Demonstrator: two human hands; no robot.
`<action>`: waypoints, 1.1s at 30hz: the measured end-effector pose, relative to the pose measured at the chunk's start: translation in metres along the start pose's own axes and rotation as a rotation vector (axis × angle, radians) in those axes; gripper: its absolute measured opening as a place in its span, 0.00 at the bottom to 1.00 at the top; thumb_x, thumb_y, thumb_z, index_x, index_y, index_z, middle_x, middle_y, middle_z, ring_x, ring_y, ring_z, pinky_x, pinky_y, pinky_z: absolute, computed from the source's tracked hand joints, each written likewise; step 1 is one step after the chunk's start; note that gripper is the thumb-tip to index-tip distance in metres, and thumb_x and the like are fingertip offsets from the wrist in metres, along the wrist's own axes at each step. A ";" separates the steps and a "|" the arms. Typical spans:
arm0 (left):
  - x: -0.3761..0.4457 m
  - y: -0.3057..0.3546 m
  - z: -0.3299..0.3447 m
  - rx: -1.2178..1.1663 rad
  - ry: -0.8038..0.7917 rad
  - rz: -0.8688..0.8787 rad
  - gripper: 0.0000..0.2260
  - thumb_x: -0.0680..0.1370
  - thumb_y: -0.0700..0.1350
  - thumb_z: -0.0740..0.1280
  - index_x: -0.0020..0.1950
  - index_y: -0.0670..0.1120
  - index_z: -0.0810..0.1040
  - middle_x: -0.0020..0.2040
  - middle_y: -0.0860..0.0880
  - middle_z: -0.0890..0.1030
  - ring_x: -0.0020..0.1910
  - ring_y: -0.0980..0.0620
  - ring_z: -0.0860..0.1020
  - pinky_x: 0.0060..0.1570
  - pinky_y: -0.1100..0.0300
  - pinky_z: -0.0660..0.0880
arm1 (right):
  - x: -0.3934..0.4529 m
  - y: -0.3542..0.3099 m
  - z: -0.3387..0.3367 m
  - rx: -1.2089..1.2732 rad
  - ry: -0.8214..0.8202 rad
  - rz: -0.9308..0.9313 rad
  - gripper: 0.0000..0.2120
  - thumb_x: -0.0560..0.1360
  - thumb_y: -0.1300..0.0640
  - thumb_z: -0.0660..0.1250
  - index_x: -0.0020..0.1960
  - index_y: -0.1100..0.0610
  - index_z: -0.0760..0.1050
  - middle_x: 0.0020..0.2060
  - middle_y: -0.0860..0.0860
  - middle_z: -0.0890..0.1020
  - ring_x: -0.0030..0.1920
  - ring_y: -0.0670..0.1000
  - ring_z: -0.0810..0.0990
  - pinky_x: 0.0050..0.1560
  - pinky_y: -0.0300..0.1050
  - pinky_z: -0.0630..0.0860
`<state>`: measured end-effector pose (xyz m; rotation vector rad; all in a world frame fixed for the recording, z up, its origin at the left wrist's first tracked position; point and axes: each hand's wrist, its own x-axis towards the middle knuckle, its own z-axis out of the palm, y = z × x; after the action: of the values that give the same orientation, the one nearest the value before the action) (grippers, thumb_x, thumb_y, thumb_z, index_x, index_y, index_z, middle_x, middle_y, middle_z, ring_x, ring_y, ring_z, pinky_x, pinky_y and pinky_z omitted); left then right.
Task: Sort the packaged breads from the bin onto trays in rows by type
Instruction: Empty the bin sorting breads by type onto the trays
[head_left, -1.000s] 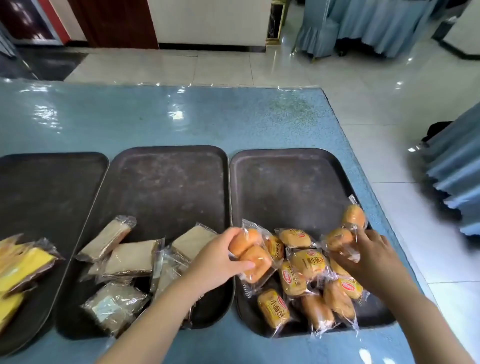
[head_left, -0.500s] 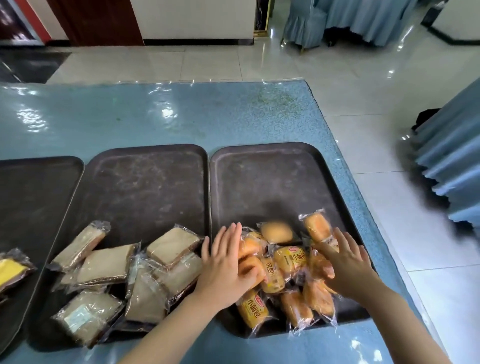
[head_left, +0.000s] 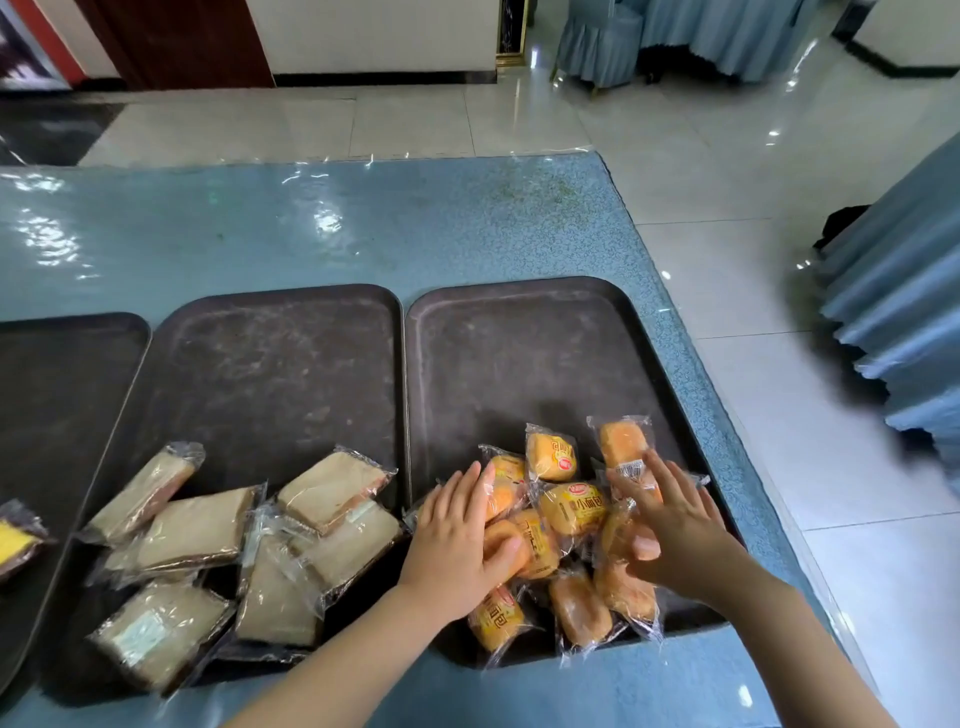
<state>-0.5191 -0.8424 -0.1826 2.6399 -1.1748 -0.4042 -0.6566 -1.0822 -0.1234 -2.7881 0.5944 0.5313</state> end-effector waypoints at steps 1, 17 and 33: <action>0.001 0.000 -0.002 0.001 -0.009 -0.002 0.39 0.76 0.69 0.41 0.79 0.48 0.39 0.81 0.48 0.47 0.79 0.49 0.46 0.77 0.49 0.45 | 0.000 0.000 0.001 -0.005 -0.013 0.004 0.48 0.69 0.40 0.71 0.75 0.33 0.40 0.77 0.48 0.34 0.78 0.55 0.38 0.76 0.62 0.49; -0.024 -0.063 -0.066 -0.016 0.180 -0.012 0.31 0.78 0.63 0.46 0.79 0.53 0.53 0.79 0.53 0.55 0.78 0.53 0.50 0.75 0.56 0.40 | 0.015 -0.085 -0.044 -0.032 0.054 -0.066 0.37 0.75 0.30 0.53 0.78 0.39 0.43 0.79 0.52 0.42 0.78 0.54 0.40 0.76 0.58 0.42; -0.202 -0.359 -0.187 0.060 0.343 -0.238 0.25 0.76 0.55 0.55 0.71 0.50 0.72 0.69 0.52 0.74 0.68 0.50 0.71 0.69 0.52 0.66 | 0.049 -0.443 -0.023 -0.005 0.186 -0.262 0.33 0.79 0.36 0.53 0.79 0.45 0.48 0.79 0.53 0.48 0.78 0.55 0.45 0.77 0.53 0.44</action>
<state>-0.3381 -0.4391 -0.0868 2.7625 -0.7825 0.0502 -0.4167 -0.7125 -0.0529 -2.8786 0.2544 0.2219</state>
